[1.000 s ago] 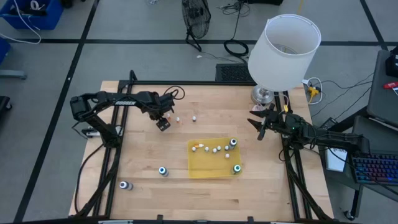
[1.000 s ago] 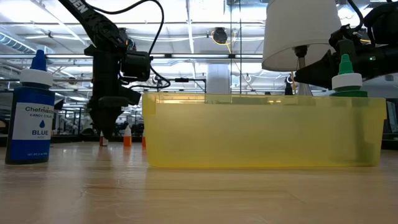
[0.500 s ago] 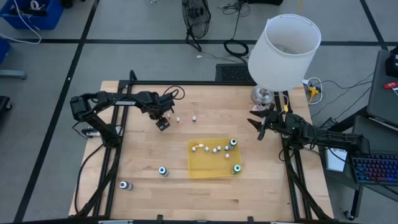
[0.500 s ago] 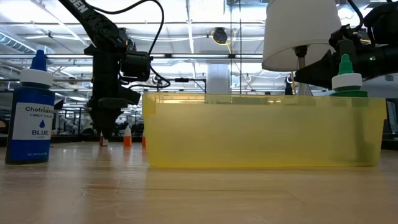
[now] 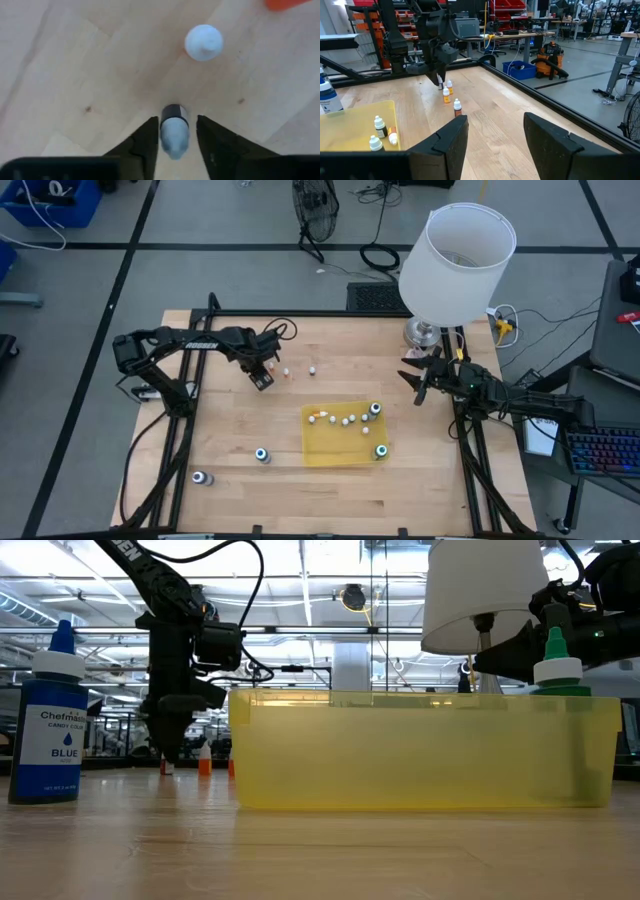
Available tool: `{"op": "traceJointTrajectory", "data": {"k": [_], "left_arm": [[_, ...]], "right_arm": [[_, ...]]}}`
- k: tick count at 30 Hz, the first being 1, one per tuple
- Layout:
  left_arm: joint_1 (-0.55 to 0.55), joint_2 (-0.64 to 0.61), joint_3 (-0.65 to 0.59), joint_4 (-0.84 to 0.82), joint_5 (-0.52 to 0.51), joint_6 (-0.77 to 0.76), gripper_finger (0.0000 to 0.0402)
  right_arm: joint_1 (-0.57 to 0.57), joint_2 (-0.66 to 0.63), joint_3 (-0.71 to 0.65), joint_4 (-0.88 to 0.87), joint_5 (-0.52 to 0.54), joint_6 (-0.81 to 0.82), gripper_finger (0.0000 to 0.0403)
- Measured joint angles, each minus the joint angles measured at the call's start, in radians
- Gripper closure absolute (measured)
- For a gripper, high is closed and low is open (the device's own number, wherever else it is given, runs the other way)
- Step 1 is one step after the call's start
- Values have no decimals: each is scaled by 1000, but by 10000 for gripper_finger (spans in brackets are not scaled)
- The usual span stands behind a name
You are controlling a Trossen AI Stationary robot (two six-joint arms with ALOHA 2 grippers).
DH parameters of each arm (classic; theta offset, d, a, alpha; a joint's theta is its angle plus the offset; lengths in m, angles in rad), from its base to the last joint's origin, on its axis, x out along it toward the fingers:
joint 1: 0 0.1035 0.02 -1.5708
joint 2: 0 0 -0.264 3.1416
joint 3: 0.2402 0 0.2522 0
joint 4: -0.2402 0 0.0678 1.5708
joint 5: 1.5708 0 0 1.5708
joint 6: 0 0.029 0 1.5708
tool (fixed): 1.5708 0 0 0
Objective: Pick & Place food coloring
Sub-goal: Put the small black food coloring bottle into the yellow bin
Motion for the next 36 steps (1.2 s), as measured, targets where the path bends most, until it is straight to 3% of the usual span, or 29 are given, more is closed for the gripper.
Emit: {"op": "traceJointTrajectory", "data": {"k": [6, 17, 27, 31, 36], "left_arm": [[-1, -2, 1, 0, 38, 13, 337], [-118, -26, 64, -87, 55, 1, 337], [-465, 4, 431, -212, -62, -42, 337], [-575, 108, 611, -242, -115, -47, 337], [-639, 331, 827, -325, -131, 27, 337]], "right_arm": [[0, 0, 0, 0, 0, 0, 222], [0, 0, 0, 0, 0, 0, 222], [0, 0, 0, 0, 0, 0, 222], [0, 0, 0, 0, 0, 0, 222], [0, 0, 0, 0, 0, 0, 222]]}}
